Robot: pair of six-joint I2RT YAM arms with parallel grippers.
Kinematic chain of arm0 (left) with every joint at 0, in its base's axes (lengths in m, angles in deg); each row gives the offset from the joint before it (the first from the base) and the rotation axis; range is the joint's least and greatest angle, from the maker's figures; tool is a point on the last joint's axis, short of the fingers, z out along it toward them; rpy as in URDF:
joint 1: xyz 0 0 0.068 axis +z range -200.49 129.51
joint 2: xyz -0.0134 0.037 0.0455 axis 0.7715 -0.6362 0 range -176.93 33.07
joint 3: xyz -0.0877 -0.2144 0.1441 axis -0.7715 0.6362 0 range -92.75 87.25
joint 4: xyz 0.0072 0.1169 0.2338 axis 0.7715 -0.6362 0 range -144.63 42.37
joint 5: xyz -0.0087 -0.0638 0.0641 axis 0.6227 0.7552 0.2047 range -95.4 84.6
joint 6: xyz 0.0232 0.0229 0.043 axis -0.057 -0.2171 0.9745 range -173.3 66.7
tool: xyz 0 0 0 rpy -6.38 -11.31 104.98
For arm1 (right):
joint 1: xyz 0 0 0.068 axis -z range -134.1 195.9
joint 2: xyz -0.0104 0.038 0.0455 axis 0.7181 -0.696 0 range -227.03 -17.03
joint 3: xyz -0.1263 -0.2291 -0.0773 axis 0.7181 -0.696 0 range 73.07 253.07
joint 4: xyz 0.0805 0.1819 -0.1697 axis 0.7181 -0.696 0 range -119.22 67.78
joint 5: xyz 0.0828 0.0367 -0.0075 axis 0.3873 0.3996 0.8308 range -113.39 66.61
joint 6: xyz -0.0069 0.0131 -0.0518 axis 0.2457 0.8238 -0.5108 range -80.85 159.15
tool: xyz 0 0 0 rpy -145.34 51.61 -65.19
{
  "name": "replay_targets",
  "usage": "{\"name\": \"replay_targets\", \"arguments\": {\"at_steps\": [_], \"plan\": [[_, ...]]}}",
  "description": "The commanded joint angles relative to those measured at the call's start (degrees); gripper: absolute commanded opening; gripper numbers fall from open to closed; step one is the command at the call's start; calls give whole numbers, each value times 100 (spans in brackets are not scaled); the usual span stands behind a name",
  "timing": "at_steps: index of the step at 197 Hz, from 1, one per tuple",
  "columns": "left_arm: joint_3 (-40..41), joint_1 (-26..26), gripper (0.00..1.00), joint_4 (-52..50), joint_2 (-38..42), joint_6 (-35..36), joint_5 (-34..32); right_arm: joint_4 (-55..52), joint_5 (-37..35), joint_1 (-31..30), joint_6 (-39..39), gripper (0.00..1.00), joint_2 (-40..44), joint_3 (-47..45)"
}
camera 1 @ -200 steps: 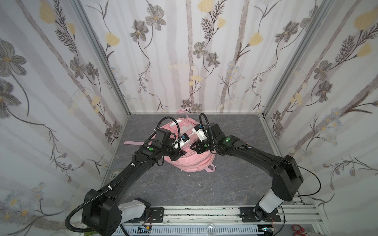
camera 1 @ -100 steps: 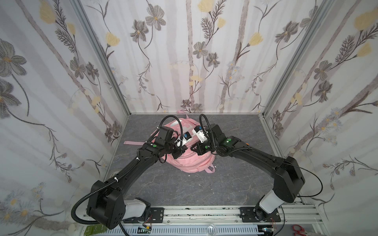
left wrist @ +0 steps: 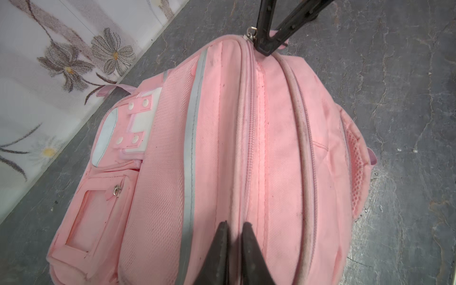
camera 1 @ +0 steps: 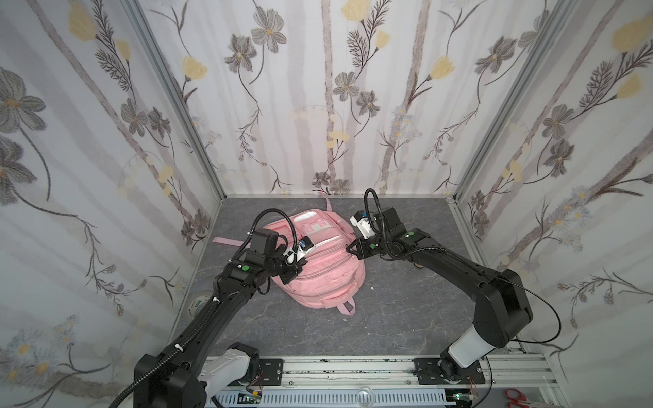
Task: Pack books, pencil case, and school supplies into a backpack
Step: Zip the student bag at the center of the table.
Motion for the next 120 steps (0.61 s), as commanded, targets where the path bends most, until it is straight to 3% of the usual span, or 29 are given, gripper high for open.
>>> {"name": "replay_targets", "arguments": {"at_steps": [1, 53, 120], "plan": [[-263, -86, 61, 208, -69, -476, 4, 1, 189, -284, -249, 0, -93, 276], [-683, -839, 59, 365, -623, -803, 59, 382, 375, -688, 160, 0, -135, 324], [-480, -872, 37, 389, -767, -341, -348, 302, 355, -700, 43, 0, -20, 173]]}}
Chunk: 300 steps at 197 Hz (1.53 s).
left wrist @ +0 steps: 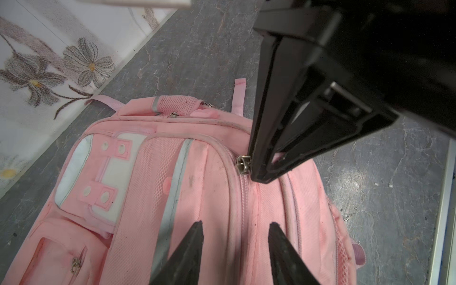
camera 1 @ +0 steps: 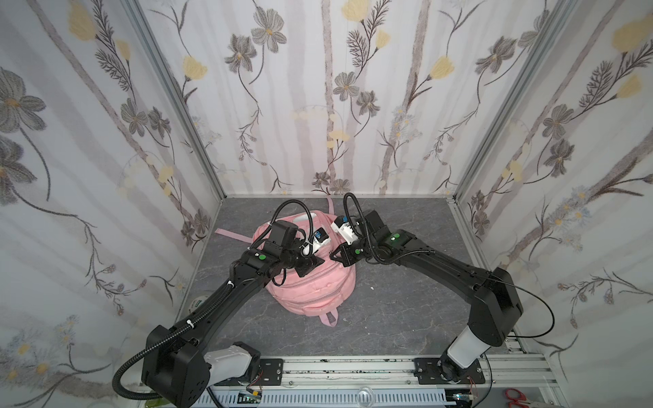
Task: Pack books, pencil case, and school supplies into a backpack
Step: Zip the student bag at the center of the table.
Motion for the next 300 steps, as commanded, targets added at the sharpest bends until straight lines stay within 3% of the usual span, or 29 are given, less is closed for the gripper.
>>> {"name": "replay_targets", "arguments": {"at_steps": [1, 22, 56, 114, 156, 181, 207, 229, 233, 244, 250, 267, 300], "plan": [[74, 6, 36, 100, 29, 284, -175, 418, 174, -3, -86, 0, 88, -22], [128, 6, 28, 153, 39, 379, -191, 403, 139, -2, -85, 0, 99, -42], [205, 14, 0, 309, -31, 433, -181, 361, 103, 8, -118, 0, 175, -112], [235, 30, 0, 451, 104, 576, 13, 186, 29, 288, -222, 0, 436, -448], [112, 81, 0, -90, 458, 1075, 639, 31, -113, 970, -283, 0, 367, -534], [49, 175, 0, -328, 656, 1177, 686, -169, -255, 1347, -468, 0, 235, -350], [128, 342, 0, -371, 708, 1264, 404, -433, -222, 1369, -766, 0, 203, 11], [358, 344, 0, 333, 561, 1085, -515, -528, 71, 1153, -823, 0, 259, 266], [331, 337, 8, 334, 522, 1061, -557, -527, 128, 1081, -824, 0, 266, 312], [175, 295, 48, 216, 446, 1044, -482, -529, 198, 891, -800, 0, 276, 421], [123, 267, 59, 191, 427, 1013, -378, -538, 208, 785, -758, 0, 264, 479], [36, 163, 63, 182, 395, 844, 12, -508, 258, 592, -593, 0, 181, 592], [-147, -11, 59, 60, 78, 542, 193, -243, 400, 414, -438, 0, 106, 585]]}}
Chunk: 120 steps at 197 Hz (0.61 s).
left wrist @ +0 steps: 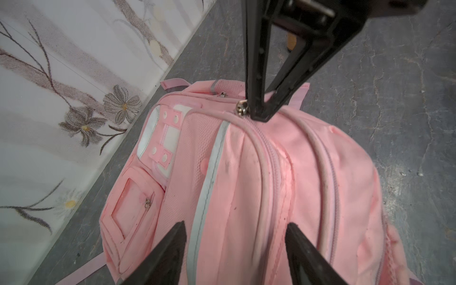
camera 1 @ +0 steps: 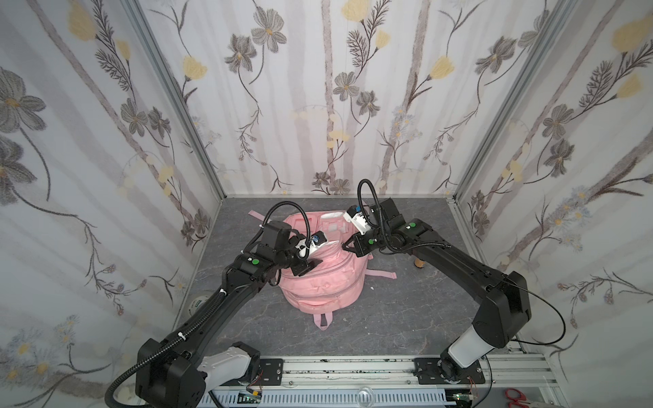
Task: Pack books, pencil case, and school supplies into a backpack
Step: Zip the student bag at the center of the table.
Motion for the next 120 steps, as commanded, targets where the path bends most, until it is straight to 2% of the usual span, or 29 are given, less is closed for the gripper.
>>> {"name": "replay_targets", "arguments": {"at_steps": [1, 17, 43, 55, 69, 120], "plan": [[-119, -39, 59, -188, -187, -253, 125, 613, 202, -62, 127, 0, -32, 80], [-231, -57, 52, -268, -351, -244, 137, 659, 284, -74, 101, 0, -40, 87], [-414, -58, 30, -350, -603, -192, 142, 578, 324, -76, -37, 0, -52, 98], [-468, -58, 18, -405, -654, -123, 141, 572, 365, -68, -90, 0, -57, 82], [-483, -64, 0, -428, -664, -51, 130, 539, 317, -54, -110, 0, -107, 70], [-339, 84, 0, -757, -307, 319, 343, 416, 146, 604, 39, 0, -369, -90]]}}
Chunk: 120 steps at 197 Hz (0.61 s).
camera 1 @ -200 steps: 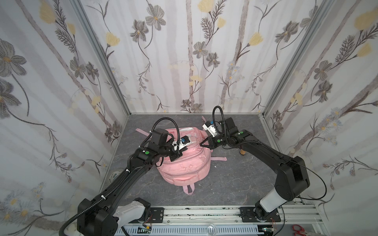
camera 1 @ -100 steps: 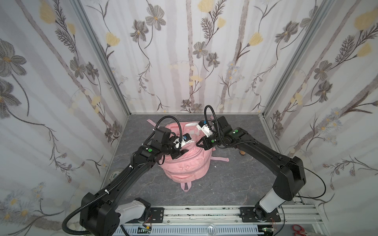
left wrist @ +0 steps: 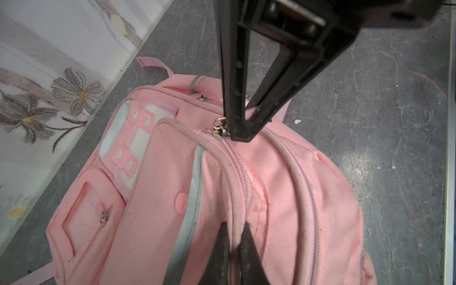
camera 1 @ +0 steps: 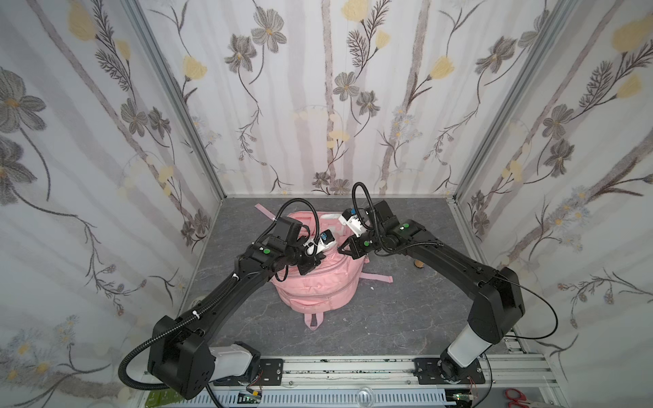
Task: Pack books, pencil case, and school supplies into a backpack
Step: Zip the student bag at the center of the table.
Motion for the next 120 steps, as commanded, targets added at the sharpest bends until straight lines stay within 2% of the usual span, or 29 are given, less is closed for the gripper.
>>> {"name": "replay_targets", "arguments": {"at_steps": [1, 50, 120], "plan": [[14, 99, 0, -308, 222, 294, 143, 296, -236, 335, -2, 0, -107, -58], [-357, 213, 0, -1365, 150, 696, 886, -66, -577, 650, -300, 0, -411, 167], [-338, 321, 0, -1302, 169, 768, 700, -82, -667, 694, -150, 0, -709, 444]]}}
